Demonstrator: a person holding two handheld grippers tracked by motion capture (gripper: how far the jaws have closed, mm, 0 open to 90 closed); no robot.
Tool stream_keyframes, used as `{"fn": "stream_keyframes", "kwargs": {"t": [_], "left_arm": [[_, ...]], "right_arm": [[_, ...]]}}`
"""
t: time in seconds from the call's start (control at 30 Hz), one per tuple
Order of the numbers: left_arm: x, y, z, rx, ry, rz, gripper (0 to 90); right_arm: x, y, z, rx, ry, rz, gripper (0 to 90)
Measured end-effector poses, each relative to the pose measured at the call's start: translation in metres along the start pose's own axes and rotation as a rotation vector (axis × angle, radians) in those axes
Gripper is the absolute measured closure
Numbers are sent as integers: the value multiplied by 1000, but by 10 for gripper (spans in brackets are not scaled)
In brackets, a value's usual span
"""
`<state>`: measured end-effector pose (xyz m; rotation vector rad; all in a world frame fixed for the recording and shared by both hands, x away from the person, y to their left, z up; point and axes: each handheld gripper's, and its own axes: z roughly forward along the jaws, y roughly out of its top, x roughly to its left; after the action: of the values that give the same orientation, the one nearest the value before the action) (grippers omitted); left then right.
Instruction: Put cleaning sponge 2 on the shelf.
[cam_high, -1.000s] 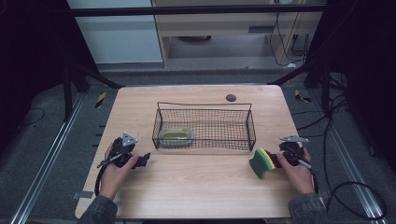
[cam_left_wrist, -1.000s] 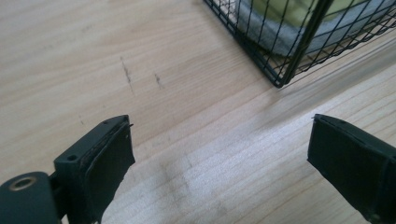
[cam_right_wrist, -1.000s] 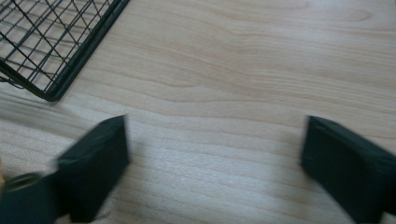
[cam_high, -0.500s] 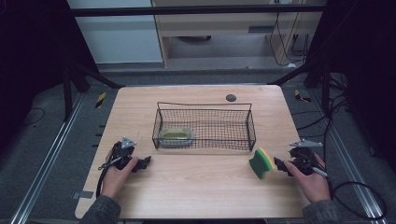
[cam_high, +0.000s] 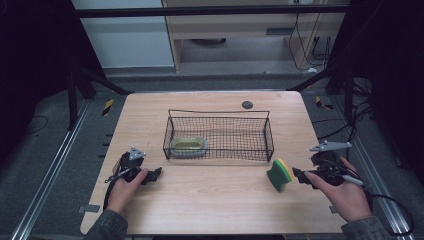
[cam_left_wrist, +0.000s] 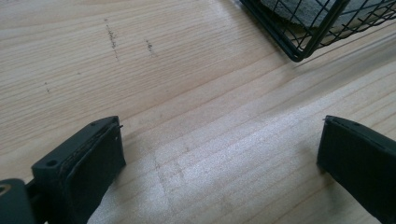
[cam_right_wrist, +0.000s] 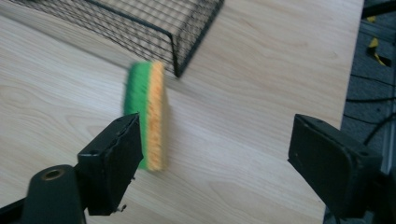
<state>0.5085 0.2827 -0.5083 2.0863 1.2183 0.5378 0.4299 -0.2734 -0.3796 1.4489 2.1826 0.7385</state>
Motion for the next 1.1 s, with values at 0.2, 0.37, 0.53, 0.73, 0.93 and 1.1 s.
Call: {"fn": "stream_keyframes", "kwargs": {"t": [0.2,0.37,0.53,0.73,0.93,1.1], "left_arm": [[0,0,0,0,0,-1,0],[0,0,0,1,-1,-3,0],[0,0,0,1,-1,-3,0],[0,0,0,4,0,-4,0],[-1,1,1,1,2,-9,0],[-1,1,1,1,2,-9,0]], "right_arm": [[11,18,-5,-5,57,-29,215],[22,28,-2,10,82,-57,216],[30,35,10,56,89,-79,210],[34,42,26,102,82,-94,201],[34,39,40,133,81,-85,204],[34,36,48,164,98,-77,242]]}}
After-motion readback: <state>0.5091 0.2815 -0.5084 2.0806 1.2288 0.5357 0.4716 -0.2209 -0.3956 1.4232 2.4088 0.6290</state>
